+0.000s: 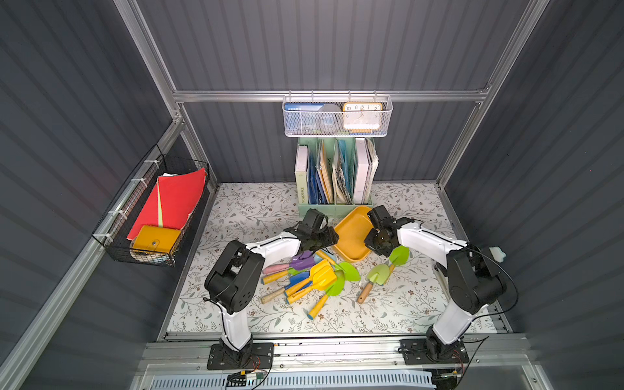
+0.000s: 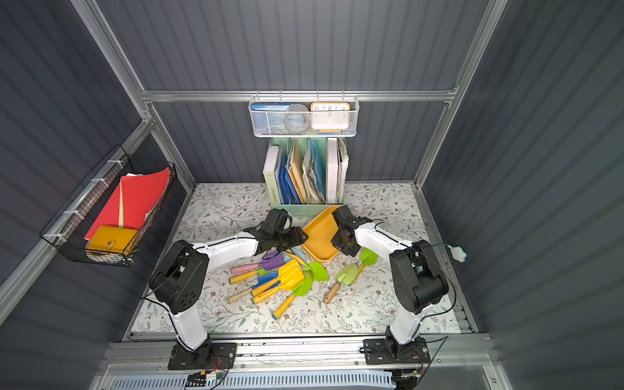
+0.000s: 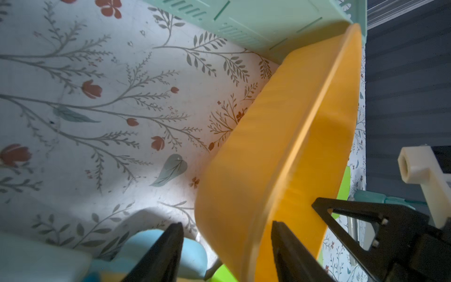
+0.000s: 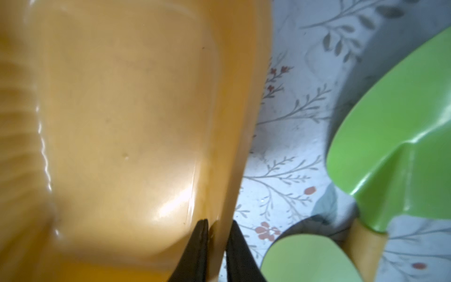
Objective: Put the shovel into the storage box
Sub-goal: Adjust the storage box at the center of the board.
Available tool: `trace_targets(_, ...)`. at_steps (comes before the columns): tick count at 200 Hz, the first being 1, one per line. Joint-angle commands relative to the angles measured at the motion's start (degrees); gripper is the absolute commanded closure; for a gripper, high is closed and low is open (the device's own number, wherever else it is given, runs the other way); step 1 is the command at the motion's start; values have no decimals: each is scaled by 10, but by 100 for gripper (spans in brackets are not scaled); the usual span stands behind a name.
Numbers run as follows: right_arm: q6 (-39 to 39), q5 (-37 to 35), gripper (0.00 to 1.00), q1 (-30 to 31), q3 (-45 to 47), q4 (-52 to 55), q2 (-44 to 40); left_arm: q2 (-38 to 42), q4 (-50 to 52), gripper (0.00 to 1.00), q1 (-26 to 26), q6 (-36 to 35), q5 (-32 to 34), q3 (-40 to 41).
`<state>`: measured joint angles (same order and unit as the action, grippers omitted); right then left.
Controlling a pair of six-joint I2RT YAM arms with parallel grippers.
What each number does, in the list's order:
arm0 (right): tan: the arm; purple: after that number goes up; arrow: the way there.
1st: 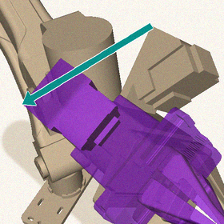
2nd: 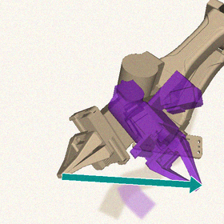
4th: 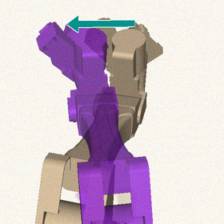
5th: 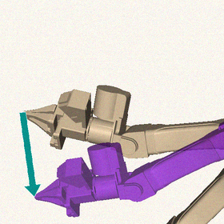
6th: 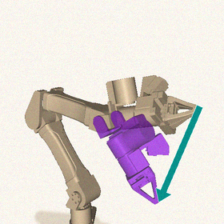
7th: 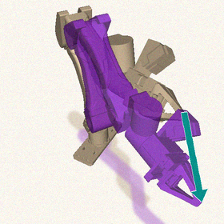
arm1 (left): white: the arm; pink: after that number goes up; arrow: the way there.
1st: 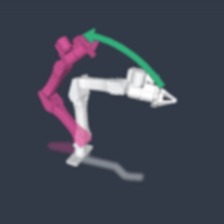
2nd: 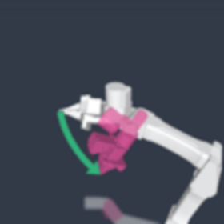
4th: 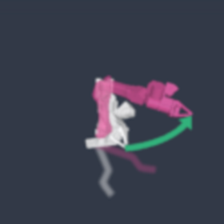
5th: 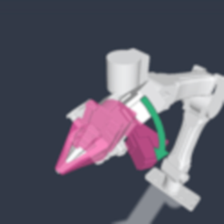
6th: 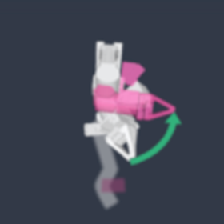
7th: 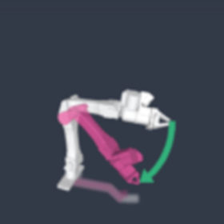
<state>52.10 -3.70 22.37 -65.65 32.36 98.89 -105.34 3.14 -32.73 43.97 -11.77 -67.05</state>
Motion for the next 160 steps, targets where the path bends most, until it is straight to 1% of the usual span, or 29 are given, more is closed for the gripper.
trace_targets(1, -67, -29, 86, -18, -10, 49, -17, 14, 37, 37, -1, -29, 18, -11)
trace_targets(13, -92, -42, 87, -22, -28, 67, -14, 16, 43, 37, 0, -33, 23, -15)
trace_targets(36, -139, -66, 88, -27, -66, 102, 0, 20, 47, 36, -1, -39, 30, -16)
trace_targets(48, -164, -64, 90, -28, -82, 107, 14, 19, 48, 36, -1, -43, 30, -16)
trace_targets(71, -191, -53, 93, -29, -112, 120, 47, 14, 47, 36, -1, -43, 27, -14)
trace_targets(81, -200, -43, 95, -29, -120, 116, 56, 12, 46, 36, 0, -43, 27, -13)
trace_targets(123, -249, -12, 94, -29, -125, 71, 72, 19, 46, 36, 0, -44, 32, -5)
trace_targets(160, -287, -16, 93, -29, -155, 57, 92, 13, 39, 38, -1, -45, 27, -6)
